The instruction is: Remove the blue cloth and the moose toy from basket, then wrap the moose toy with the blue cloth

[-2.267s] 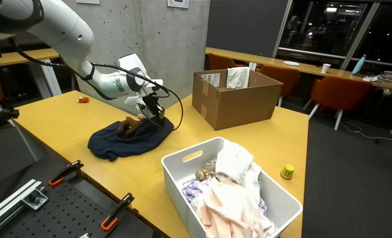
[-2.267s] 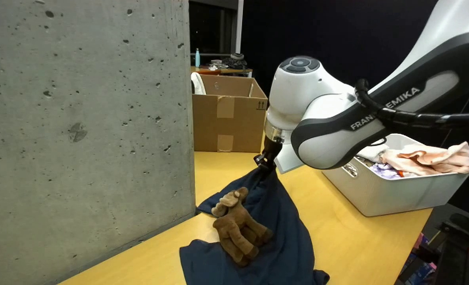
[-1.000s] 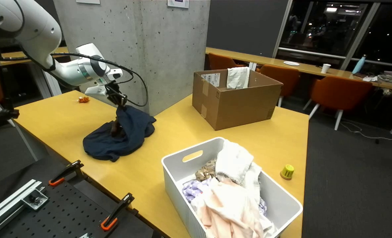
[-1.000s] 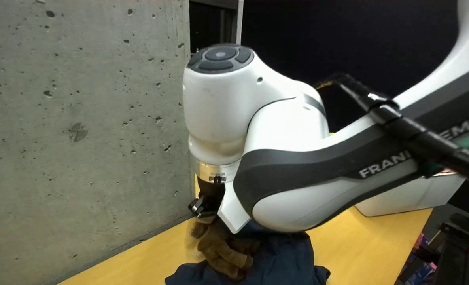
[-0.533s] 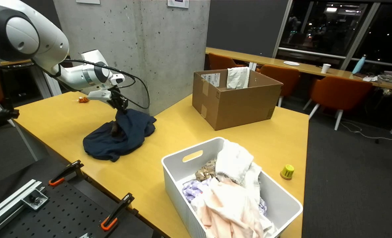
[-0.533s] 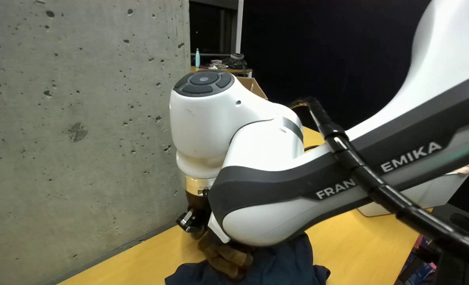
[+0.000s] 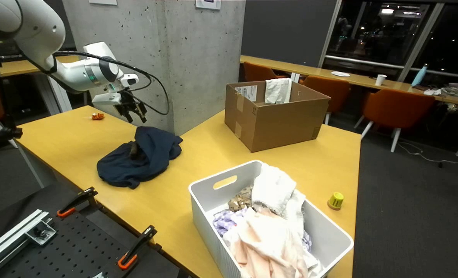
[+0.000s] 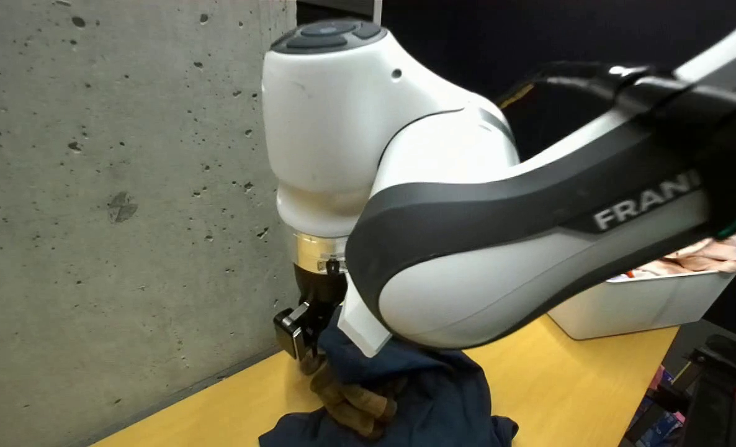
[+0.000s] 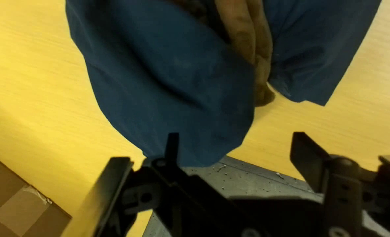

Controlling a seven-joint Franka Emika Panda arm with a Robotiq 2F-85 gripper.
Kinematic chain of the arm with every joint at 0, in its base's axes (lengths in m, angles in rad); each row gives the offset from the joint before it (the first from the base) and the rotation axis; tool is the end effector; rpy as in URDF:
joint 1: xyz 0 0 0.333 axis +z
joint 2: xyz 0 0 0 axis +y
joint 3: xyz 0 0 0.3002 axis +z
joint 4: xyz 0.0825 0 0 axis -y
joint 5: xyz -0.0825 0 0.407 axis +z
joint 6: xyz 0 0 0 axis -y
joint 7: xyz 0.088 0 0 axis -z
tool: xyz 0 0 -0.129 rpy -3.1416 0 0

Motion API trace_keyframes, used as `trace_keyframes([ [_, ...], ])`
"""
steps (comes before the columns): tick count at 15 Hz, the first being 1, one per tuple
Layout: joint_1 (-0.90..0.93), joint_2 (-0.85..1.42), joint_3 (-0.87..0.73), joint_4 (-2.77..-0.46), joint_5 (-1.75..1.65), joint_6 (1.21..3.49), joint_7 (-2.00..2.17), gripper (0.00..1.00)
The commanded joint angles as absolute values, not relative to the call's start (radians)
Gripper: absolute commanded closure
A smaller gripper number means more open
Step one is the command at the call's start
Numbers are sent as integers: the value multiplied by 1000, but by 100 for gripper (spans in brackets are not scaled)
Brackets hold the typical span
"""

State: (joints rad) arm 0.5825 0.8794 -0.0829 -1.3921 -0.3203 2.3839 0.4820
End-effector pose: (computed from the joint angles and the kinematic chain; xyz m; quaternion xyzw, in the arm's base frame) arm 0.6583 0.3624 0.1463 0.9785 0.1345 0.1176 0.1034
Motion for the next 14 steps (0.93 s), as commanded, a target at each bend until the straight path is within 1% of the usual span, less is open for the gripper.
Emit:
trace_keyframes([
  [1, 632, 701, -104, -1636, -373, 2363, 543, 0],
  [5, 625, 582, -77, -1852, -418, 2461, 560, 0],
  [8, 606, 544, -65, -2003, -438, 2628, 538, 0],
  [14, 626, 612, -64, -2098, -415, 2919, 419, 0],
])
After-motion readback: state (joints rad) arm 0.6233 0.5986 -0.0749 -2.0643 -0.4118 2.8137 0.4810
